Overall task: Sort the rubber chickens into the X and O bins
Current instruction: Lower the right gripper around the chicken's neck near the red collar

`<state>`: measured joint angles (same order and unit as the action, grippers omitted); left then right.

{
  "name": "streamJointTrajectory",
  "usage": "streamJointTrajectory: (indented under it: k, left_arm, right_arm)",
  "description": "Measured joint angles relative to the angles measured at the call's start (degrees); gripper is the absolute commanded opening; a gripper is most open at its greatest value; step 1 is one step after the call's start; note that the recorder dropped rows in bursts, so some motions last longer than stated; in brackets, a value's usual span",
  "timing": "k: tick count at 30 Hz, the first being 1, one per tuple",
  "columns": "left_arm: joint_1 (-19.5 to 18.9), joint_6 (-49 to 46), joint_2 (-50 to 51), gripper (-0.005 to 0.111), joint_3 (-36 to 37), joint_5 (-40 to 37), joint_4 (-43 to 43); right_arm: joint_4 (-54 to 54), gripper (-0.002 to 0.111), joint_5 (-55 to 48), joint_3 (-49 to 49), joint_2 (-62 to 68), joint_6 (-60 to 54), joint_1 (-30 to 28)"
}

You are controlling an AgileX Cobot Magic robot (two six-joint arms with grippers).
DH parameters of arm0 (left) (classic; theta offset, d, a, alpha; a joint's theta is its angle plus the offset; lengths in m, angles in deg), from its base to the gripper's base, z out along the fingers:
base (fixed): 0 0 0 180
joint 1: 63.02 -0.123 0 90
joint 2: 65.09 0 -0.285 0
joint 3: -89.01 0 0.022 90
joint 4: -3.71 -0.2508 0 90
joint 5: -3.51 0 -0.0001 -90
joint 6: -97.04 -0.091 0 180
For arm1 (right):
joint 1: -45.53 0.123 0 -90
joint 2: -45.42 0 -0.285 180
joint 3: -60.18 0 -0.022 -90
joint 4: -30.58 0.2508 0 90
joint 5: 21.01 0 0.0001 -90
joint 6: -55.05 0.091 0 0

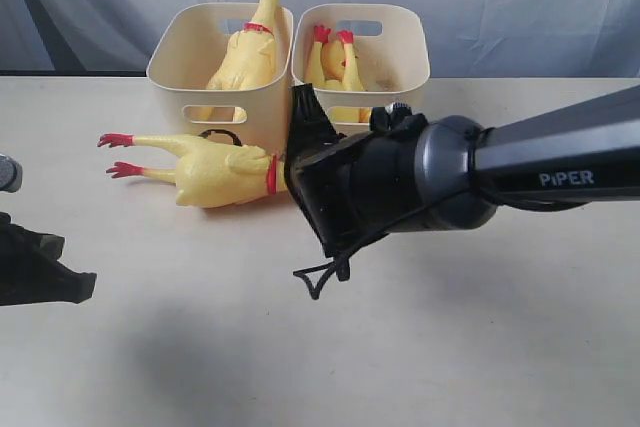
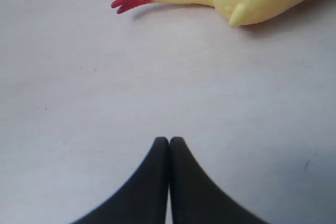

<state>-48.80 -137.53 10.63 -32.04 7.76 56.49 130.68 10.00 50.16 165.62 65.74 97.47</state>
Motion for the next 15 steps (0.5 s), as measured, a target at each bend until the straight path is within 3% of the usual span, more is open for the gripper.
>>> streamJointTrajectory:
  k: [5, 11, 13, 15]
  left_arm:
    - [0.0, 0.1, 0.0, 0.0, 0.0, -0.7, 0.0]
    - [0.0, 0.1, 0.0, 0.0, 0.0, -0.7, 0.0]
    - [0.0, 0.2, 0.0, 0.0, 0.0, -0.7, 0.0]
    - [0.0, 0.2, 0.0, 0.0, 0.0, -0.7, 0.0]
  right_arm:
    - [0.0, -0.001, 3.9, 0.0, 0.6, 0.6, 0.5]
    - [0.0, -0.001, -2.8, 0.0, 3.8, 1.2, 0.7]
    - [0.0, 0.011, -3.8, 0.0, 4.9, 3.4, 0.8]
    - [0.0, 0.045, -4.7, 0.0, 5.8, 7.8, 0.8]
